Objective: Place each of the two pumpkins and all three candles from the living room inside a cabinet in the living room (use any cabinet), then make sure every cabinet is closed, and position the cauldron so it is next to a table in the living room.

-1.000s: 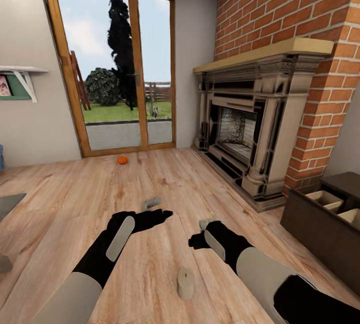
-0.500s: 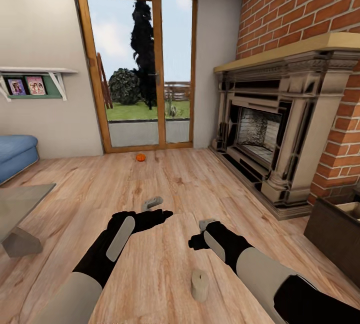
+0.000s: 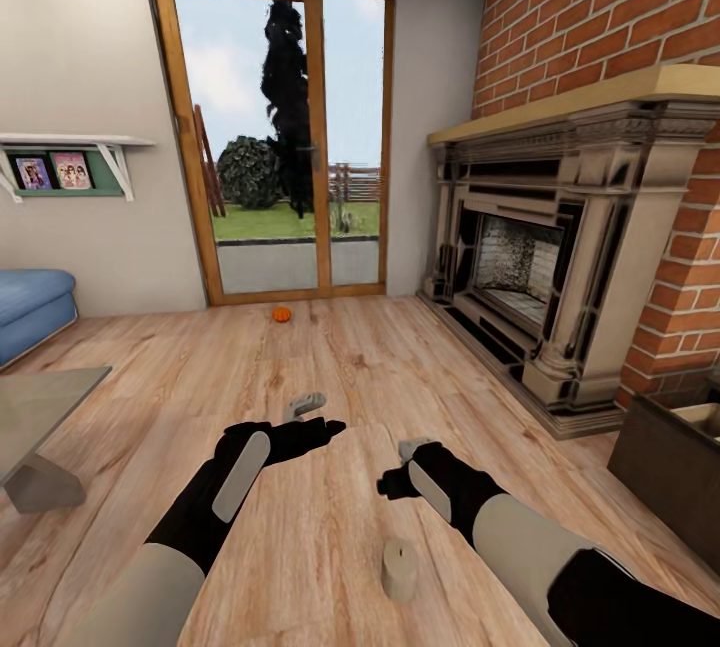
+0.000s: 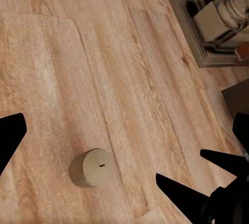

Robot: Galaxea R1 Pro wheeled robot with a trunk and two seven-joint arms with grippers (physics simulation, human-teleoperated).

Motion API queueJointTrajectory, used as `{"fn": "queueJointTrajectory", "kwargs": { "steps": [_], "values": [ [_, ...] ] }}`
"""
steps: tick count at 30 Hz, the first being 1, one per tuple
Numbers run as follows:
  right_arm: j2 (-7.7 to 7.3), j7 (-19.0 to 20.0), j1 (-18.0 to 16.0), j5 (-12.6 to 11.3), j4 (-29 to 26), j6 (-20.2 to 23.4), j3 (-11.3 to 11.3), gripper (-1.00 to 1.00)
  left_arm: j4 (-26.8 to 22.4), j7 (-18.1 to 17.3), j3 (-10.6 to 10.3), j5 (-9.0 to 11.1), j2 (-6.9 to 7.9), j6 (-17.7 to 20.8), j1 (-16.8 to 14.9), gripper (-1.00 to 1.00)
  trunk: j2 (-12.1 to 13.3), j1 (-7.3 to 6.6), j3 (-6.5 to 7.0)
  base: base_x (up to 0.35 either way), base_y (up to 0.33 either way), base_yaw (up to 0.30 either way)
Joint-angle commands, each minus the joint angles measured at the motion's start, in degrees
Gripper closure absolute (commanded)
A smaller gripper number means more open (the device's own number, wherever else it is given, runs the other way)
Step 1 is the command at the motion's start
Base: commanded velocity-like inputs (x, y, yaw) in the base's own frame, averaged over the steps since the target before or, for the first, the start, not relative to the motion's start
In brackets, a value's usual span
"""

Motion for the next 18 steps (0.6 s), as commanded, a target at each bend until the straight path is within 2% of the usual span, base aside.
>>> {"fn": "queueJointTrajectory", "kwargs": {
  "steps": [1, 7, 11, 18],
  "values": [
    [-0.03, -0.5, 0.0, -0.6, 0.1, 0.2, 0.4, -1.0, -0.1, 0.5, 0.0, 0.6, 0.0, 0.2, 0.0, -1.0, 0.0, -0.01, -0.06, 0.0, 0.0, 0.0],
    [-0.03, -0.3, 0.0, -0.7, 1.0, -0.1, 0.5, -1.0, -0.1, 0.5, 0.0, 0.5, 0.0, 0.1, 0.0, -1.0, 0.0, -0.01, -0.06, 0.0, 0.0, 0.0],
    [-0.02, -0.1, 0.0, -0.6, 1.2, -2.2, 0.6, -1.0, 0.0, 0.5, 0.0, 0.5, 0.06, 0.2, 0.0, -1.0, -0.1, 0.09, -0.95, 0.0, 0.0, 0.0],
    [-0.02, 0.0, 0.0, -0.6, 1.2, -2.6, 0.6, -1.0, -0.1, 0.5, 0.0, 0.6, 0.07, 0.2, 0.0, -1.0, -0.2, 0.27, -2.5, 0.0, 0.0, 0.0]
  ]
}}
